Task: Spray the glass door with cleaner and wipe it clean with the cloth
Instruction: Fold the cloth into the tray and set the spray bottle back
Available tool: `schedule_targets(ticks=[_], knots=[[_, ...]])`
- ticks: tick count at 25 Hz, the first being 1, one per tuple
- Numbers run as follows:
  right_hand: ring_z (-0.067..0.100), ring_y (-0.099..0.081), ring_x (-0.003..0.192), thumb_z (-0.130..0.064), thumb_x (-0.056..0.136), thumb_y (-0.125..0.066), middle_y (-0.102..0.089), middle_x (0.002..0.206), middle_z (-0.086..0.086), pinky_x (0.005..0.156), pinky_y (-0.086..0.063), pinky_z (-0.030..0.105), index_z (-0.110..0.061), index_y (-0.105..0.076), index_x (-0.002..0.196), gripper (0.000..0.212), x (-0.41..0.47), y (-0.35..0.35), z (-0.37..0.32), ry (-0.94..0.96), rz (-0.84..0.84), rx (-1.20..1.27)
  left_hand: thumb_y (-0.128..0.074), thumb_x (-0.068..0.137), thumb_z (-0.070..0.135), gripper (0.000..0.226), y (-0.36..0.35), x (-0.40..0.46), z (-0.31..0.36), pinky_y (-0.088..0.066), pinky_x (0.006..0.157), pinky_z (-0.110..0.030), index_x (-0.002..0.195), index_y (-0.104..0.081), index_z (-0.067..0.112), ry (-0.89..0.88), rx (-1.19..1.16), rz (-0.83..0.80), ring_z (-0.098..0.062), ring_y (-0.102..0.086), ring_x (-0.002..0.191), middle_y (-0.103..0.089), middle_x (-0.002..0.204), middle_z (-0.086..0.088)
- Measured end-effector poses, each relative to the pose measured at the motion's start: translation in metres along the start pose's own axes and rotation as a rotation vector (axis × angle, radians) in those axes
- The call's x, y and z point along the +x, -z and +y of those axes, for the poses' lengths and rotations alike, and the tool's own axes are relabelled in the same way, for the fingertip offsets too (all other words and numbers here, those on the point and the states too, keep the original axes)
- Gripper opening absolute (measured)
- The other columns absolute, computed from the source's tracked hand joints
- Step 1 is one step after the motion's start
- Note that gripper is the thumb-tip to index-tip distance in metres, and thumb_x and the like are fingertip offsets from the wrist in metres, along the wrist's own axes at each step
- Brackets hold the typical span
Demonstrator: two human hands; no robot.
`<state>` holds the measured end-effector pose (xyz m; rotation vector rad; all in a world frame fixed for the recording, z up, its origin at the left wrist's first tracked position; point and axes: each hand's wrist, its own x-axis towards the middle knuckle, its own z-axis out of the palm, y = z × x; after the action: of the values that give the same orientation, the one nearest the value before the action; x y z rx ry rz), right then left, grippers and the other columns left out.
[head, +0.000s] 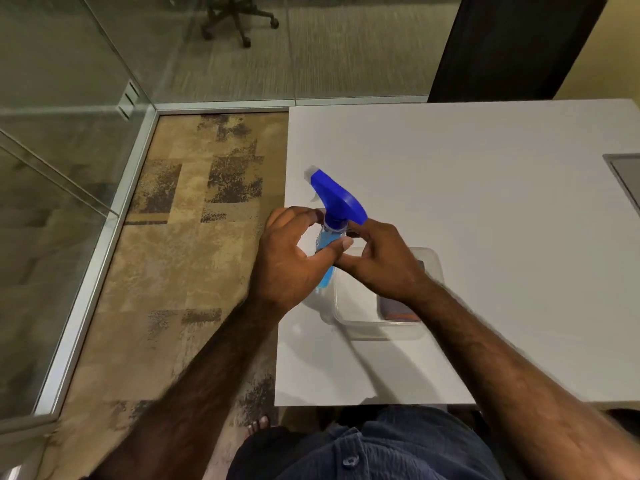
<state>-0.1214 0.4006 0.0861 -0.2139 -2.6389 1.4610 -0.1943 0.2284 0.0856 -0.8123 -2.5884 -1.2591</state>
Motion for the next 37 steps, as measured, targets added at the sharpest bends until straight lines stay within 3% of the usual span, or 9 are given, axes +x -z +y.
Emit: schedule_targets(ticks=[8,13,16,18,21,25,28,33,37], knots=[[0.014,-0.072,0.106,-0.028,0.094,-0.085,-0.079,0.124,-0.005,0.088,-0.052,0.032,-0.024,-0.071,0.137,0.046,-0.016,0.033,0.029,-0.074,-0.056,0.020,-0.091,0.080,0.044,0.051,-0.027,-0.003,0.029,-0.050,0.090,-0.021,0.118,-0.074,0.015,0.140,-0.170,-0.136,-0.015,-0.061,0.107,-0.062,0.107,0.014],[-0.013,-0.065,0.092,-0.027,0.097,-0.082,-0.067,0.099,-0.049,0.081,-0.044,0.004,-0.042,-0.066,0.124,0.034,-0.031,0.015,0.067,-0.078,-0.054,-0.021,-0.087,0.085,0.045,0.051,-0.048,-0.021,0.018,-0.050,0.090,-0.025,0.126,-0.072,0.018,0.279,-0.174,-0.286,-0.010,-0.060,0.107,-0.056,0.108,0.024],[-0.020,-0.064,0.101,-0.041,0.096,-0.078,-0.066,0.105,-0.053,0.088,-0.041,-0.001,-0.035,-0.069,0.129,0.035,-0.034,0.006,0.082,-0.095,-0.092,-0.011,-0.084,0.087,0.050,0.057,-0.051,-0.025,0.011,-0.049,0.095,-0.027,0.133,-0.069,0.020,0.345,-0.155,-0.385,-0.008,-0.056,0.111,-0.056,0.118,0.016],[-0.019,-0.064,0.107,-0.057,0.093,-0.072,-0.066,0.110,-0.053,0.091,-0.043,0.001,-0.033,-0.070,0.135,0.049,-0.034,0.001,0.087,-0.105,-0.079,-0.007,-0.079,0.087,0.058,0.060,-0.050,-0.028,0.009,-0.040,0.094,-0.015,0.134,-0.070,0.022,0.352,-0.120,-0.426,-0.004,-0.053,0.114,-0.056,0.119,0.018],[-0.009,-0.067,0.111,-0.058,0.090,-0.079,-0.073,0.113,-0.038,0.097,-0.048,0.013,-0.033,-0.070,0.138,0.055,-0.032,-0.002,0.093,-0.150,-0.048,0.017,-0.060,0.085,0.076,0.064,-0.045,-0.029,0.009,-0.036,0.087,-0.002,0.122,-0.075,0.026,0.319,-0.113,-0.383,-0.002,-0.056,0.112,-0.064,0.113,0.022],[-0.023,-0.060,0.099,-0.051,0.084,-0.090,-0.066,0.101,-0.042,0.085,-0.041,0.008,-0.032,-0.072,0.134,0.057,-0.027,-0.003,0.097,-0.183,-0.024,-0.019,-0.042,0.083,0.088,0.063,-0.043,-0.024,0.013,-0.055,0.085,-0.021,0.091,-0.070,0.032,0.409,-0.141,-0.136,-0.007,-0.067,0.090,-0.071,0.091,0.016],[-0.026,-0.058,0.092,-0.052,0.083,-0.091,-0.062,0.097,-0.041,0.080,-0.038,0.005,-0.029,-0.073,0.133,0.058,-0.028,-0.006,0.098,-0.170,0.011,-0.049,-0.043,0.079,0.096,0.065,-0.041,-0.011,0.025,-0.047,0.064,-0.005,0.067,-0.063,0.036,0.429,-0.128,-0.064,0.004,-0.066,0.074,-0.066,0.062,0.017],[-0.024,-0.059,0.085,-0.043,0.090,-0.088,-0.063,0.088,-0.042,0.077,-0.039,0.000,-0.026,-0.074,0.135,0.050,-0.029,-0.006,0.096,-0.181,-0.003,-0.029,-0.065,0.080,0.084,0.056,-0.045,0.008,0.043,-0.061,0.063,-0.029,0.055,-0.059,0.034,0.394,0.013,-0.121,-0.009,-0.067,0.056,-0.068,0.057,0.012],[-0.022,-0.060,0.094,-0.042,0.093,-0.086,-0.077,0.125,-0.018,0.087,-0.040,0.002,-0.025,-0.073,0.139,0.051,-0.026,-0.002,0.088,-0.146,-0.082,-0.041,-0.073,0.094,0.055,0.038,-0.048,0.020,0.049,-0.065,0.085,-0.045,0.081,-0.076,0.020,0.402,0.022,-0.234,-0.016,-0.073,0.074,-0.076,0.077,0.003]])
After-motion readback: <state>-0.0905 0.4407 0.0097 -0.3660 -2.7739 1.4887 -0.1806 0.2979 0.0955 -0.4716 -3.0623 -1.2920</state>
